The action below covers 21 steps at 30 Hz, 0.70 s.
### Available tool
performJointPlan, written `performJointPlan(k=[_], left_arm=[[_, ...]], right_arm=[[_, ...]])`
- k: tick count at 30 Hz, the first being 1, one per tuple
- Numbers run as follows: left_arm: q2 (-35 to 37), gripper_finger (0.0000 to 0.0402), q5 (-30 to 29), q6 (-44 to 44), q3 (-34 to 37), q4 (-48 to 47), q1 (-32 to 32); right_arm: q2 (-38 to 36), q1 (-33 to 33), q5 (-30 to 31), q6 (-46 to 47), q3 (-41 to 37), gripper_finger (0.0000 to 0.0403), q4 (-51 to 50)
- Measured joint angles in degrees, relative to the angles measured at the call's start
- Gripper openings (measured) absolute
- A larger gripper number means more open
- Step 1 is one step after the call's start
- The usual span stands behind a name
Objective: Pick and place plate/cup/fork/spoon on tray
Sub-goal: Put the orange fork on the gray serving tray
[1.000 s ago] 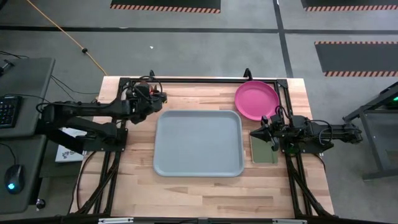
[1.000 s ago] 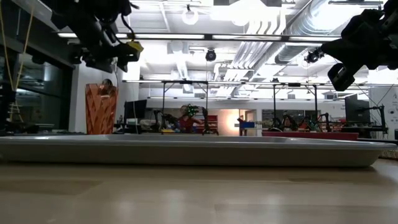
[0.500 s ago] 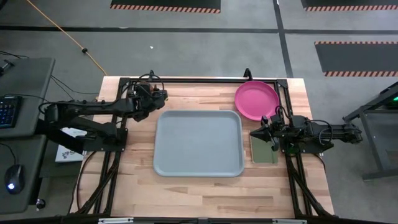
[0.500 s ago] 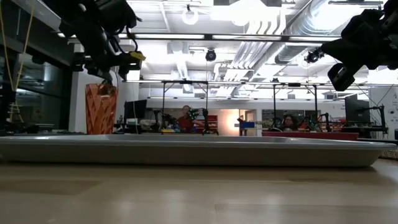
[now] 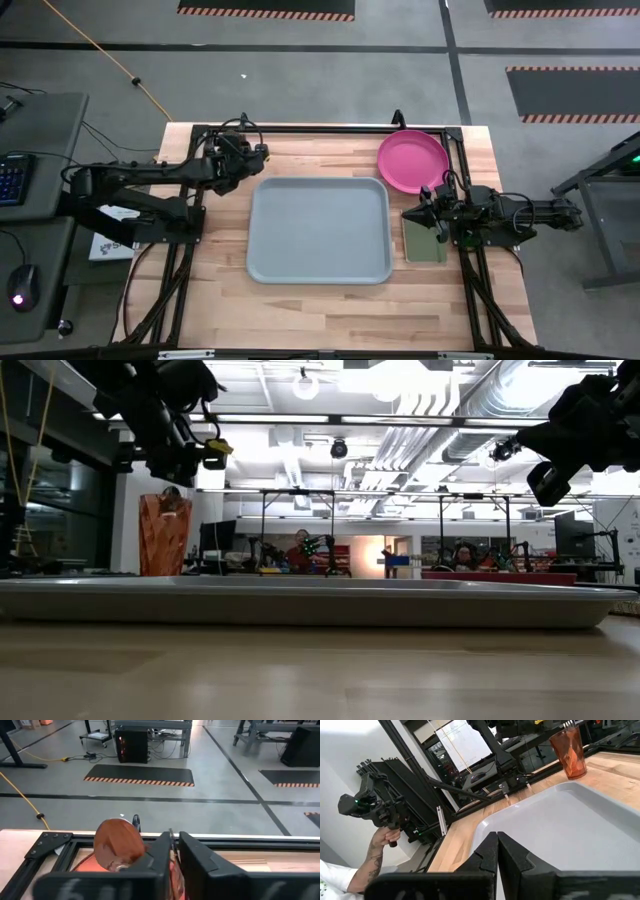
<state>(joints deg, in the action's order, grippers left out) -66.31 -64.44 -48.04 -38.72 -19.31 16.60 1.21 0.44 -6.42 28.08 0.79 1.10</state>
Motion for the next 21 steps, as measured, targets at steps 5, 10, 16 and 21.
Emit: performJointPlan(k=[5,10,16,21], left_arm=[[0.0,0.0006,-0.8,0.3,0.0,-0.2,0.0],[0.0,0.0003,-1.1,0.3,0.0,-0.2,0.0],[0.0,0.0002,-1.3,0.6,0.0,-0.1,0.0],[0.0,0.0001,-1.3,0.7,0.0,-0.1,0.0]], right_arm=[[0.0,0.0,0.0,0.0,0.0,0.0,0.0],[0.0,0.0,0.0,0.0,0.0,0.0,0.0],[0.0,0.0,0.0,0.0,0.0,0.0,0.0],[0.0,0.0,0.0,0.0,0.0,0.0,0.0]])
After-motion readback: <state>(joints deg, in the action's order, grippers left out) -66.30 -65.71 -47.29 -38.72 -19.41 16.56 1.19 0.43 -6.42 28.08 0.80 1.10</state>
